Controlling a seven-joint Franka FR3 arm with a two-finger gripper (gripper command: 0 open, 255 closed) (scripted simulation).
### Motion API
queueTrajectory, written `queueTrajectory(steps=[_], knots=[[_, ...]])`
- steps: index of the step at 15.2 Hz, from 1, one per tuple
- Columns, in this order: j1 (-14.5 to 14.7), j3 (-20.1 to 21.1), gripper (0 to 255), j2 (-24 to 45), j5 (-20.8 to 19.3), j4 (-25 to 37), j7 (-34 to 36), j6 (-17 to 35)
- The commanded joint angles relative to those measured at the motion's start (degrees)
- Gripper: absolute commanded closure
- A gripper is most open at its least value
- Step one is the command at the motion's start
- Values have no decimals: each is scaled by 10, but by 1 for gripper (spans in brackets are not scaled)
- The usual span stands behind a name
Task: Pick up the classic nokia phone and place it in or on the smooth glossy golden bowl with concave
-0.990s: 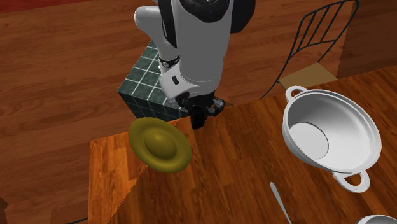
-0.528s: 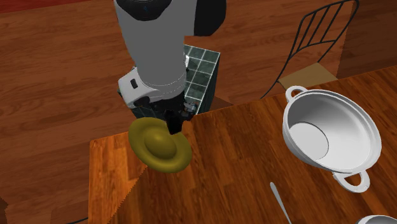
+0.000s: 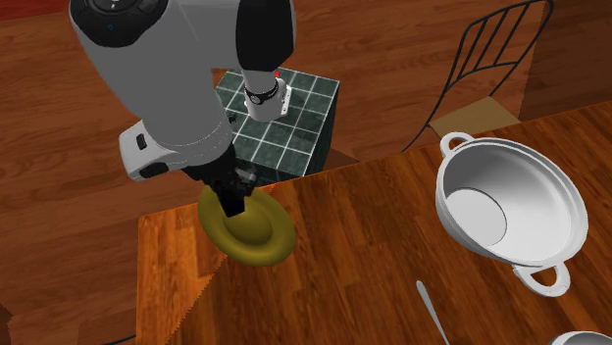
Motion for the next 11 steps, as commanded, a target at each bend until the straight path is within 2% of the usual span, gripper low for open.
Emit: queueTrajectory(steps=[1,11], knots=[[-1,-1,255,1,0,-14,-2,15],[0,1,255,12,-4,-79,2,90]])
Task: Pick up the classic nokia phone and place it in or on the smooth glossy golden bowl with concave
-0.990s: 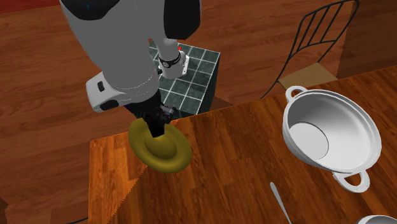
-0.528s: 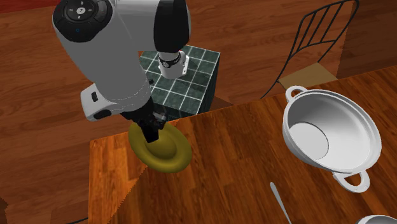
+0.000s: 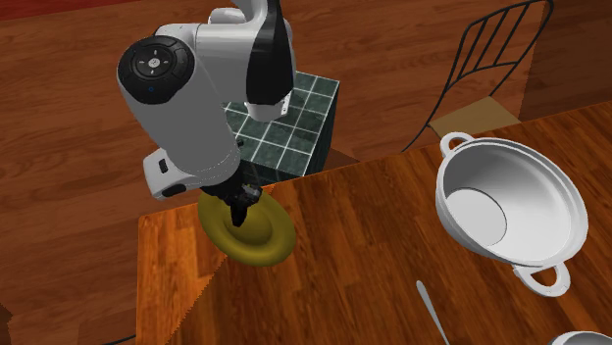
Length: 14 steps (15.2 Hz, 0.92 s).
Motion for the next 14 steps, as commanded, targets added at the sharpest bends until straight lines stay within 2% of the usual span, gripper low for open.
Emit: queueTrajectory(steps=[1,4,12,13,14], knots=[[0,0,255,3,-1,-13,1,16],[0,1,255,10,-3,-30,3,40],[0,1,255,10,-3,-30,3,40],[0,2,0,11,-4,-27,4,38],[0,2,0,13,-4,-28,4,40]])
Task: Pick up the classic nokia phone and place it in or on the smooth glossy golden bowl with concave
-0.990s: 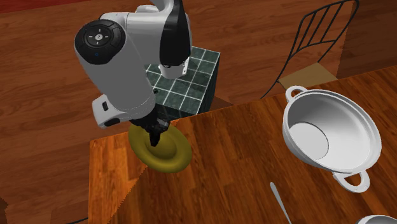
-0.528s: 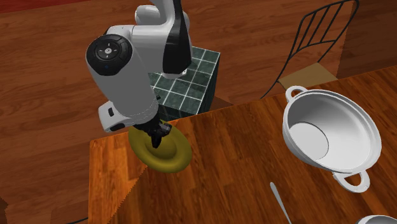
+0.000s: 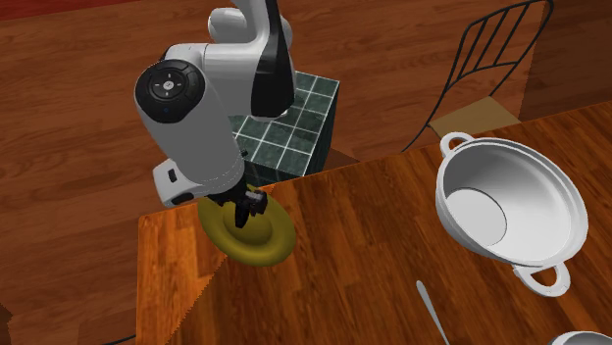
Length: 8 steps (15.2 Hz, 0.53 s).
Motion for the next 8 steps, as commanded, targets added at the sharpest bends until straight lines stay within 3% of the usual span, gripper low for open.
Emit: queueTrajectory(steps=[1,4,8], knots=[[0,0,0,1,0,-1,0,0],[0,0,0,-1,0,-2,-1,0],[-1,-1,0,-15,6,56,-5,-72]])
